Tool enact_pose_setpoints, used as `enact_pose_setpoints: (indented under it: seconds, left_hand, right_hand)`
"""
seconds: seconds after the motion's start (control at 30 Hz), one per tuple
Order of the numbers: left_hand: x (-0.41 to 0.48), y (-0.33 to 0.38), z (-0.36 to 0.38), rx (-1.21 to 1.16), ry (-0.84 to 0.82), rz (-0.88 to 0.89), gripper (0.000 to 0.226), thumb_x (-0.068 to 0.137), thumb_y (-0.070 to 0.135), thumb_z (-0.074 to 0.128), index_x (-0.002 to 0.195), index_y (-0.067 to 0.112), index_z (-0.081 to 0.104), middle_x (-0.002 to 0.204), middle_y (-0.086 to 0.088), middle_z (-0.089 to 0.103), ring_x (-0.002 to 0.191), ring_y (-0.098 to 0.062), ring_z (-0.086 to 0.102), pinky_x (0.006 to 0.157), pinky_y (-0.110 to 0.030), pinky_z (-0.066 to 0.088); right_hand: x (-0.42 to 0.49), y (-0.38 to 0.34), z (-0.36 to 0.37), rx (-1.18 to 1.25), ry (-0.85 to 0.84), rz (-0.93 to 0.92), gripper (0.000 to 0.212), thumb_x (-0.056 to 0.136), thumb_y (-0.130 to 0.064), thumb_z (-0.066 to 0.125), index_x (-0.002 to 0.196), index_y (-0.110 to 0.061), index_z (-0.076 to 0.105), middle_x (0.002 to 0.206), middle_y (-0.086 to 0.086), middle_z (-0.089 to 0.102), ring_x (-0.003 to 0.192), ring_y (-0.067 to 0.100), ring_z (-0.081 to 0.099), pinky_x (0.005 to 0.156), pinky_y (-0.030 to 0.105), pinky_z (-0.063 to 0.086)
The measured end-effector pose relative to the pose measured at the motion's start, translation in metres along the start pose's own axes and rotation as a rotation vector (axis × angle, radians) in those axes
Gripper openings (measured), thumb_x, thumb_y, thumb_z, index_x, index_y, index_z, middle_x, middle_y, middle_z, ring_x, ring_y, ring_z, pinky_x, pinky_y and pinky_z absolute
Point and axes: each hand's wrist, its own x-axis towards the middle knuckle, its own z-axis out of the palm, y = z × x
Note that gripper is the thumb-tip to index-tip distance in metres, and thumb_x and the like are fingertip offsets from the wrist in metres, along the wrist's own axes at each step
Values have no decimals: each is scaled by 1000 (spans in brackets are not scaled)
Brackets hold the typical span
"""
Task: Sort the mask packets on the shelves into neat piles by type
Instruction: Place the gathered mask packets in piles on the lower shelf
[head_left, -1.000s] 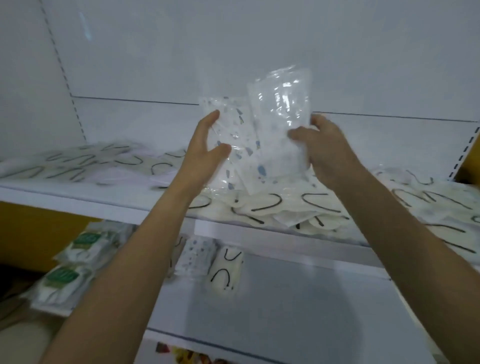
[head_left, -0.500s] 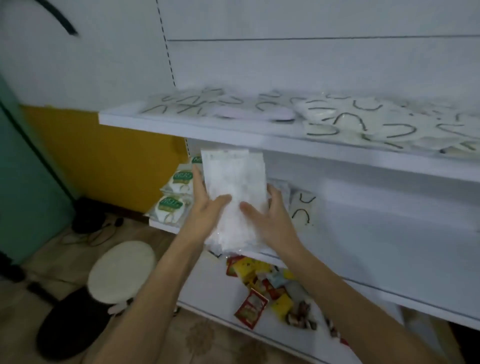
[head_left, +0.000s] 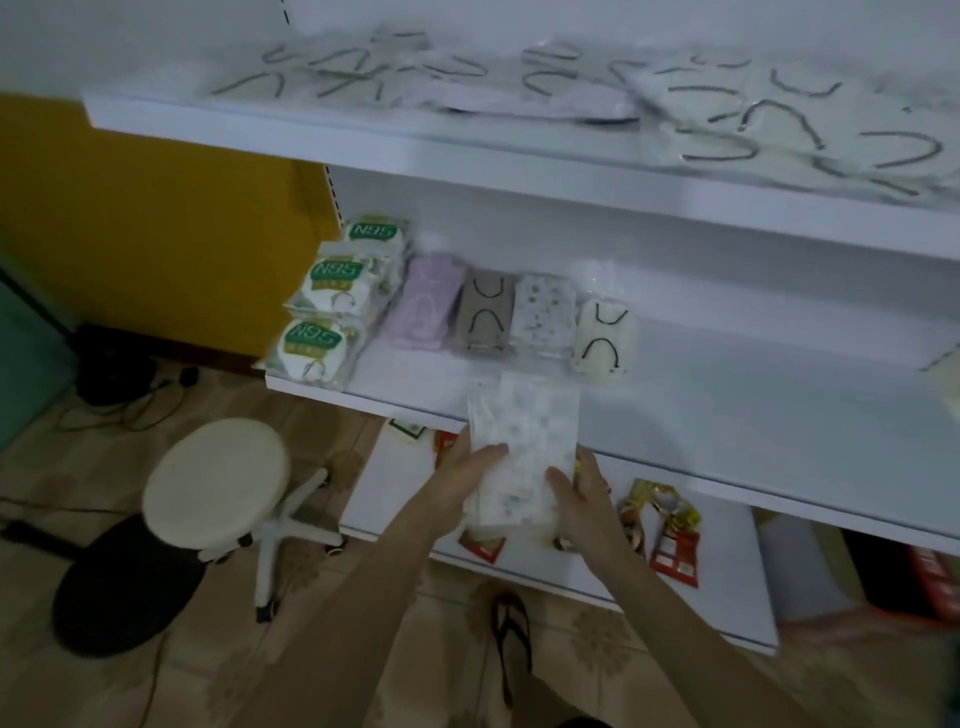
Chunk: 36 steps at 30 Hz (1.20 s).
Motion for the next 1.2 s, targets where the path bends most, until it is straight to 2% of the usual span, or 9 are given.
enact_pose_setpoints:
  seconds: [0.2,0.37,0.53,0.63,0.77,0.87,0.97,1.07,1.2]
  left_hand:
    - [63,20,-3,-146,39,15,47,94,7,51,137,22,41,121,-7,60,105,-27,61,82,-43,53]
    - [103,42,-14,-62,38,105,60,92,1,50,141,30,32,123,-3,58,101,-19,63,73,-35,57]
    - [124,53,-26,26,-37,80,66,92,1,48,144,37,28,132,-3,53,108,-21,60,75,-32,56]
    - [137,61,-25,-40,-116,78,54,94,10,45,141,35,33,133,-1,54,112,-20,59,83,-32,55]
    - [148,71,-19,16,-155,119,55,91,11,51,138,34,33,130,1,55,108,-13,61,78,-29,55]
    - [165,74,-19,123,-107,178,71,85,-3,58,140,32,29,124,3,54,105,-9,59,75,-30,57]
    - [186,77,-11,151,-8,208,46,86,-1,59,120,28,48,110,0,60,98,-17,62,82,-43,56]
    - [205,74,2,215,116,174,18,92,6,51,100,21,56,97,-4,62,97,-25,60,81,-39,53]
    - [220,66,16,301,-30,69,38,98,19,45,135,9,43,125,-3,55,112,-20,55,93,-31,46]
  right_hand:
    - [75,0,-30,-171,10,-112,20,99,-20,42,106,-2,48,78,6,45,66,15,45,66,31,39]
    - [137,-19,-65,-30,157,-272,17,94,-12,52,105,-8,64,105,8,61,104,19,54,86,15,40]
    - [177,-34,-72,-86,-140,-433,37,87,-24,58,83,-59,66,133,-15,30,129,-3,31,114,30,26]
    - [194,-24,-60,-265,-226,-385,50,89,7,50,101,-39,67,139,-1,25,137,20,25,115,31,21]
    - [195,-26,-44,-321,-185,-338,43,93,14,33,124,-10,52,143,9,22,132,3,23,103,0,20]
    - [199,-31,-33,-67,-93,-174,48,100,-4,32,143,-23,24,148,0,22,137,11,22,111,19,23]
    - [204,-20,-28,248,-145,150,64,90,-48,46,147,-30,22,145,-11,31,130,13,36,104,38,38]
    - [202,-13,-22,353,-97,237,61,94,-26,52,147,-23,21,135,-2,40,123,21,45,86,40,50]
    - [214,-13,-17,307,81,143,43,97,-4,41,139,-11,34,122,7,53,110,25,55,92,43,49]
